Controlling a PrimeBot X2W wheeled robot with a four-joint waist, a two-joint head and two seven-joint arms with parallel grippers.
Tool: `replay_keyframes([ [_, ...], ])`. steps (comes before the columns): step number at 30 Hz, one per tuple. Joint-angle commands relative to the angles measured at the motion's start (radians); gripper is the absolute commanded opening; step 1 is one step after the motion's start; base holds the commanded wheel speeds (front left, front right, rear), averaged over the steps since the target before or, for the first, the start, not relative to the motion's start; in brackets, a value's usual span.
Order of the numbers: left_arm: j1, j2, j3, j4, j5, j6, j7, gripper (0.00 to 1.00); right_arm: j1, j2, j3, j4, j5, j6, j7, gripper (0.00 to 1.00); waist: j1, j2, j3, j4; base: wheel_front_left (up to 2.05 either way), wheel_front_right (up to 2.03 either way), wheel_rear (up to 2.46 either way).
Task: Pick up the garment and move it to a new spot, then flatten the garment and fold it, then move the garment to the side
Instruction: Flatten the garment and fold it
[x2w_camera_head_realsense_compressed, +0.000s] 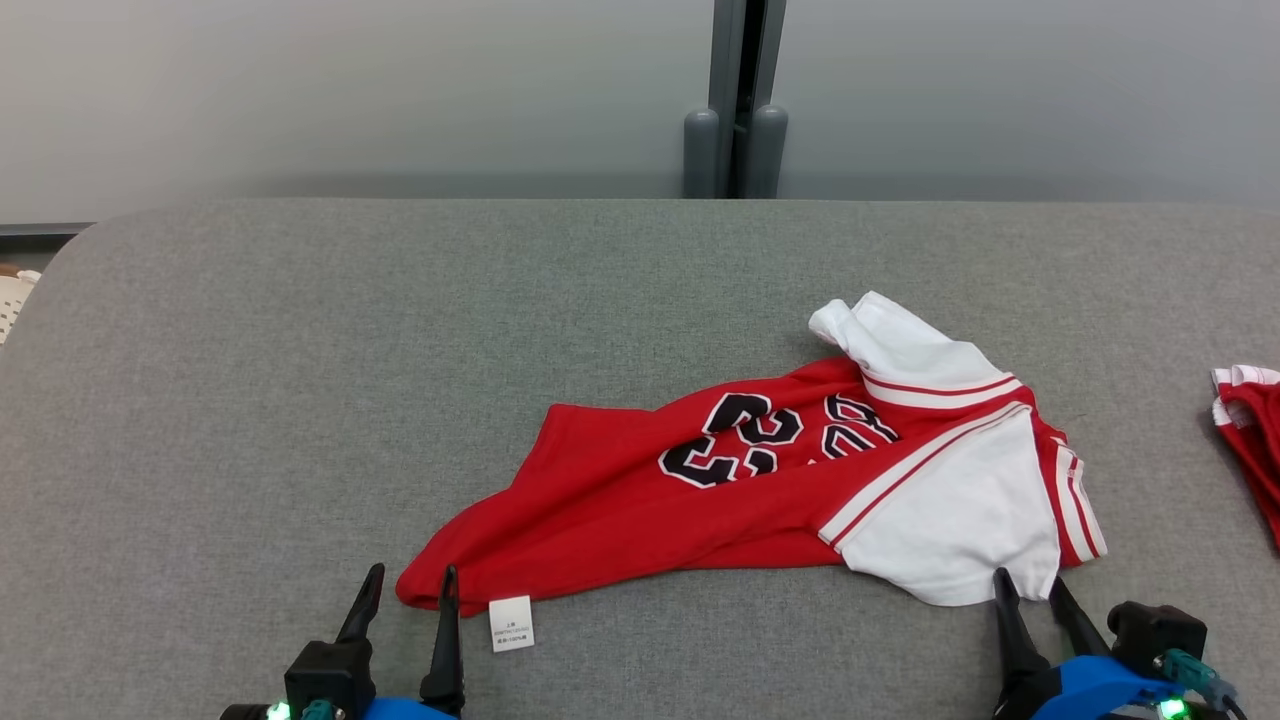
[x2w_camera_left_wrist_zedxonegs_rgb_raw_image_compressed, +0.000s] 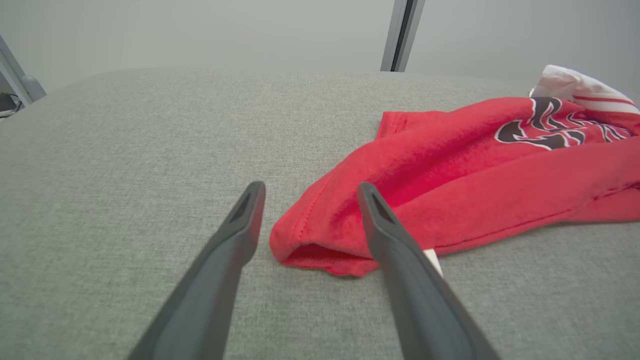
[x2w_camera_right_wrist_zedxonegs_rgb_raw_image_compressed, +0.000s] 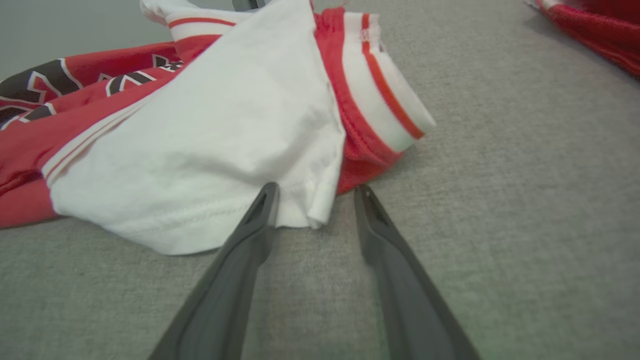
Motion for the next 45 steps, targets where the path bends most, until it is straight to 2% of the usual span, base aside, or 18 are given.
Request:
replay_keyframes([
  [1, -0.013, 0.0, 0.001, 0.003, 0.005, -0.003, 0.0, 1.0, 0.016, 0.0, 0.005, 0.001, 0.011, 0.0, 0.001, 0.79, 0.0, 0.0, -0.003, -0.001, 0.0, 0.0, 0.0],
  [4, -0.01, 0.0, 0.0, 0.006, 0.004, -0.003, 0.0, 1.0, 0.032, -0.001, 0.016, -0.006, 0.015, 0.0, 0.001, 0.87, 0.0, 0.0, -0.008, -0.002, 0.0, 0.0, 0.0],
  [5, -0.009, 0.0, 0.0, 0.006, 0.004, -0.004, 0.0, 1.0, 0.037, 0.0, 0.02, -0.009, 0.017, 0.0, 0.001, 0.85, 0.0, 0.0, -0.01, -0.002, 0.0, 0.0, 0.0],
  [6, -0.003, 0.0, -0.001, 0.007, 0.003, -0.005, 0.0, 1.0, 0.042, 0.0, 0.03, -0.021, 0.025, 0.0, 0.001, 0.77, 0.0, 0.0, -0.014, -0.004, 0.0, 0.0, 0.0],
  [7, -0.003, 0.0, -0.001, 0.007, 0.003, -0.005, 0.0, 1.0, 0.042, 0.0, 0.03, -0.021, 0.025, 0.0, 0.001, 0.77, 0.0, 0.0, -0.014, -0.004, 0.0, 0.0, 0.0],
  [9, 0.004, 0.0, 0.0, 0.007, 0.002, -0.004, 0.0, 1.0, 0.044, -0.001, 0.032, -0.031, 0.025, 0.0, 0.001, 0.69, 0.0, 0.0, -0.018, -0.005, 0.0, 0.0, 0.0],
  [15, 0.009, 0.0, -0.003, 0.011, 0.008, -0.005, 0.0, 1.0, 0.018, -0.001, 0.015, -0.028, 0.009, 0.0, 0.001, 0.69, 0.0, 0.0, -0.024, -0.004, 0.0, 0.0, 0.0],
  [16, 0.008, 0.0, -0.004, 0.011, 0.009, -0.006, 0.0, 1.0, 0.012, -0.001, 0.011, -0.026, 0.005, 0.0, 0.001, 0.64, 0.0, 0.0, -0.023, -0.002, 0.0, 0.0, 0.0],
  [18, 0.004, 0.0, -0.003, 0.011, 0.008, -0.007, 0.0, 1.0, 0.005, -0.001, 0.007, -0.025, 0.003, 0.0, 0.001, 0.36, 0.0, 0.0, -0.023, 0.001, 0.0, 0.0, 0.0],
  [19, 0.004, 0.0, -0.002, 0.011, 0.008, -0.007, 0.0, 1.0, 0.005, -0.001, 0.008, -0.026, 0.002, 0.0, 0.001, 0.09, 0.0, 0.0, -0.023, 0.002, 0.0, 0.0, 0.0],
  [20, 0.005, -0.001, -0.001, 0.011, 0.008, -0.007, 0.0, 1.0, 0.004, -0.001, 0.009, -0.03, 0.004, 0.0, 0.001, 0.0, 0.0, 0.0, -0.024, 0.003, 0.0, 0.0, 0.0],
  [25, 0.018, 0.0, 0.001, 0.008, 0.0, -0.002, 0.0, 1.0, 0.022, -0.001, 0.004, -0.073, 0.013, 0.0, 0.001, 0.0, 0.0, 0.0, -0.029, 0.003, 0.0, 0.0, 0.0],
  [37, 0.03, 0.0, -0.015, 0.045, -0.059, -0.015, 0.0, 1.0, 0.082, -0.001, -0.064, -0.345, 0.066, 0.0, 0.001, 0.0, 0.0, 0.0, -0.04, -0.021, 0.0, 0.0, 0.0],
  [45, 0.034, 0.0, -0.06, 0.076, -0.102, -0.052, 0.0, 1.0, 0.078, -0.001, -0.076, -0.359, 0.065, 0.0, 0.001, 0.0, 0.0, 0.0, -0.036, -0.03, 0.0, 0.0, 0.0],
])
